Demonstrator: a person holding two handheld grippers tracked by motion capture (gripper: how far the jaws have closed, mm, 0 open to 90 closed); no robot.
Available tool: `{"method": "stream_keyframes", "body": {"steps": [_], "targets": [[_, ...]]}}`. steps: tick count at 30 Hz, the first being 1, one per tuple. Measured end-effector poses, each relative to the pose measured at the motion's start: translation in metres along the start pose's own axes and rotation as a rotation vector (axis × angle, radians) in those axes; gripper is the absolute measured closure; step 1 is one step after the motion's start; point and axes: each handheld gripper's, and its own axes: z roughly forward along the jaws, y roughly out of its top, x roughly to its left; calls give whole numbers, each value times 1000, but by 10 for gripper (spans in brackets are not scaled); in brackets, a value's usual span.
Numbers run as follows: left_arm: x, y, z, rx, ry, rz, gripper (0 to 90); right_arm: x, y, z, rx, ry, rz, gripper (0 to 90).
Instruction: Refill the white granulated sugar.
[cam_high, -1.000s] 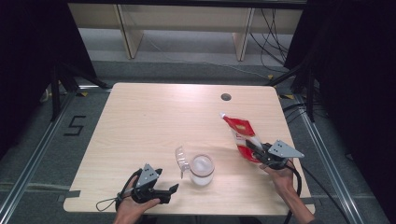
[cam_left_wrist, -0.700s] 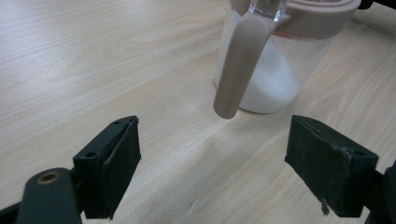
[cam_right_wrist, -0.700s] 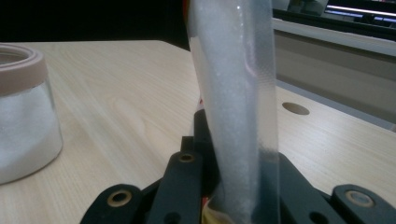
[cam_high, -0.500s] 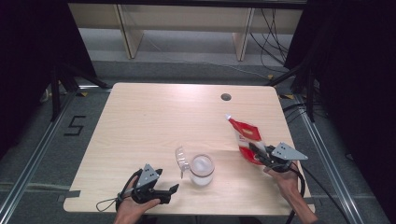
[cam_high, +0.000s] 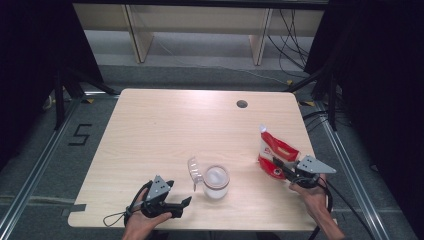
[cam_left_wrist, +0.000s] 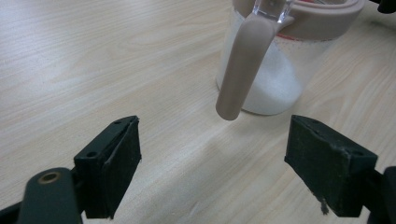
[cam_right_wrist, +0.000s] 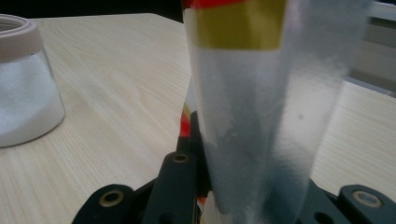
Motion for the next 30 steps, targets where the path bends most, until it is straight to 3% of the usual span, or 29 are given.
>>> {"method": "stream_keyframes", "body": {"steps": [1, 2, 3, 5, 7, 8, 9, 12, 16, 17, 18, 20, 21, 24, 25, 27, 30], "targets": [[1, 0, -1, 7, 1, 11, 175, -1, 0, -1, 14, -20, -15, 814], [1, 0, -1, 6, 2, 11, 174, -3, 0, 0, -11, -33, -26, 813], [1, 0, -1, 5, 0, 4, 175, -1, 0, -2, 17, -21, 16, 810], [1, 0, -1, 7, 1, 18, 174, -3, -1, -2, 13, -9, -1, 800], [0, 0, -1, 3, 3, 6, 174, -2, 0, -3, 23, -15, 10, 786], [1, 0, -1, 7, 3, 11, 175, -2, 0, -1, 2, -9, 27, 769], [1, 0, -1, 6, 1, 8, 175, 0, -1, -2, 13, -31, 60, 748], [0, 0, -1, -1, 6, 6, 175, -1, 0, -4, 16, -30, 108, 673], [0, 0, 0, -3, 0, -3, 175, -2, 2, -6, 6, -36, 107, 602], [0, 1, -1, 2, 6, 11, 175, -1, 3, -7, 5, -38, 118, 587], [0, 0, -1, 6, 4, 11, 175, -3, 4, -7, -2, -29, 94, 569], [1, 0, -1, 4, 1, 12, 174, -1, 5, -9, -4, -33, 105, 546], [1, 0, -1, 1, 2, 4, 175, -2, 5, -10, 7, -42, 79, 537], [0, 0, -1, -1, 6, 8, 174, -1, 8, -12, -14, -54, 83, 532], [0, 0, -1, -1, 6, 7, 174, 2, 8, -13, -17, -41, 115, 511], [1, 0, -1, 5, 2, 6, 174, 1, 10, -15, -20, -70, 99, 457], [0, 0, 0, -1, 1, 1, 174, 2, 11, -17, -36, -70, 130, 426]]}}
